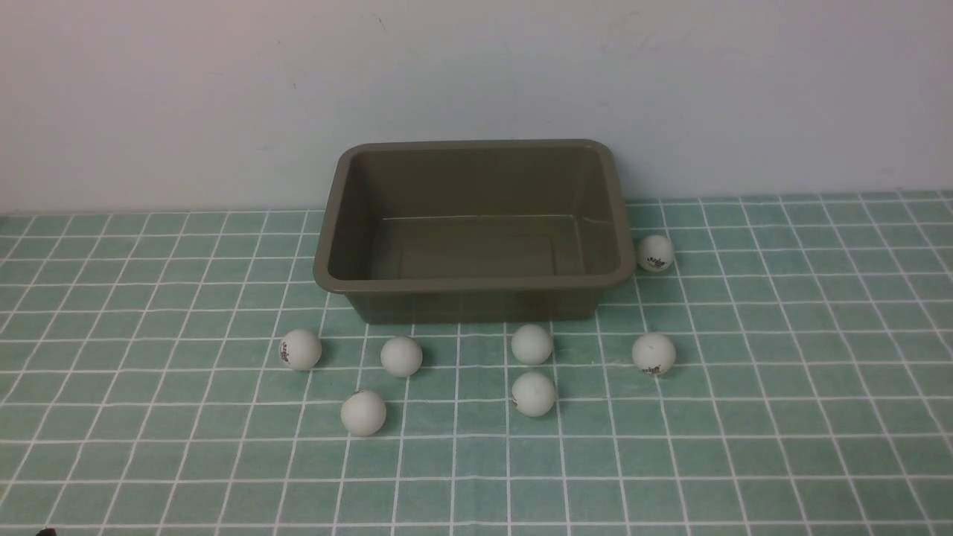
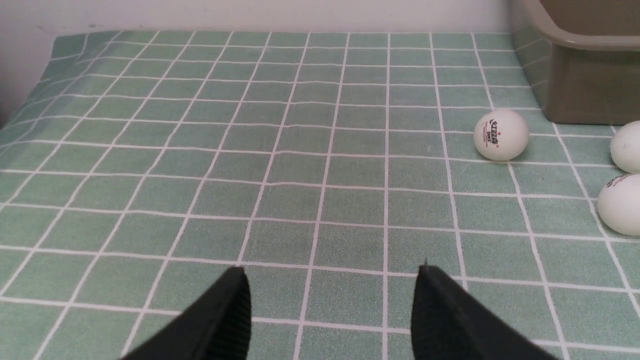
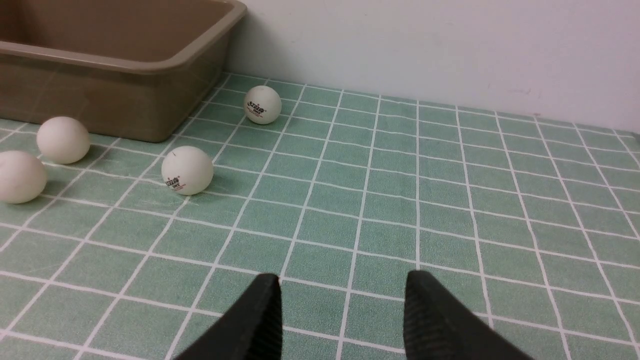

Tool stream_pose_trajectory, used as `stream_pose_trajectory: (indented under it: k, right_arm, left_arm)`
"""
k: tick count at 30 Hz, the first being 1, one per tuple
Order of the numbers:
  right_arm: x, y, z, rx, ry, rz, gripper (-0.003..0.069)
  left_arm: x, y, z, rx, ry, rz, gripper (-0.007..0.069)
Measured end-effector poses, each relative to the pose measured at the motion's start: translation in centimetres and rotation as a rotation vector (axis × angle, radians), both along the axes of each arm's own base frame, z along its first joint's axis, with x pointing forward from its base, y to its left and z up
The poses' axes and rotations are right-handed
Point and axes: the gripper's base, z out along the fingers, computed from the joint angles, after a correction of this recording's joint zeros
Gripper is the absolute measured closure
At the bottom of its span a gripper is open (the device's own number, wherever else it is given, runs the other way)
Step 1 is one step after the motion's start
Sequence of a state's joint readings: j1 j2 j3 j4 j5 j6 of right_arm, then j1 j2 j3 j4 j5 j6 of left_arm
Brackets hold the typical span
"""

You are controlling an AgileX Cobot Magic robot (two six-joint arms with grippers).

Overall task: Put the table tennis balls in the box on the green coffee tablecloth.
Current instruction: 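Reach for and grasp a ping pong ball on the table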

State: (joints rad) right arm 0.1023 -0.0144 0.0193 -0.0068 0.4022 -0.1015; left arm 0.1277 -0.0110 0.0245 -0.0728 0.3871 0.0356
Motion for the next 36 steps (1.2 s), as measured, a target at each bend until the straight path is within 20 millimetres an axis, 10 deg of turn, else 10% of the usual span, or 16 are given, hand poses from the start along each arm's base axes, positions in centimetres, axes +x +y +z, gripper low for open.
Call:
stream_pose_trajectory:
  k: [14,25,36]
  right_arm:
    - [0.0,0.0,0.2,0.034,-0.013,-0.003,0.0342]
    - [-4.4,-0.1,13.0,0.108,-0.129,0.021,0.0342]
    - [-5.9,0.6,14.3,0.199,-0.036,0.095,0.0342]
  left_arm:
    - [0.0,0.0,0.0,0.000,0.000,0.000,0.0230]
    - [0.0,0.0,0.0,0.000,0.000,0.000,0.0230]
    - [0.0,0.0,0.0,0.000,0.000,0.000,0.0230]
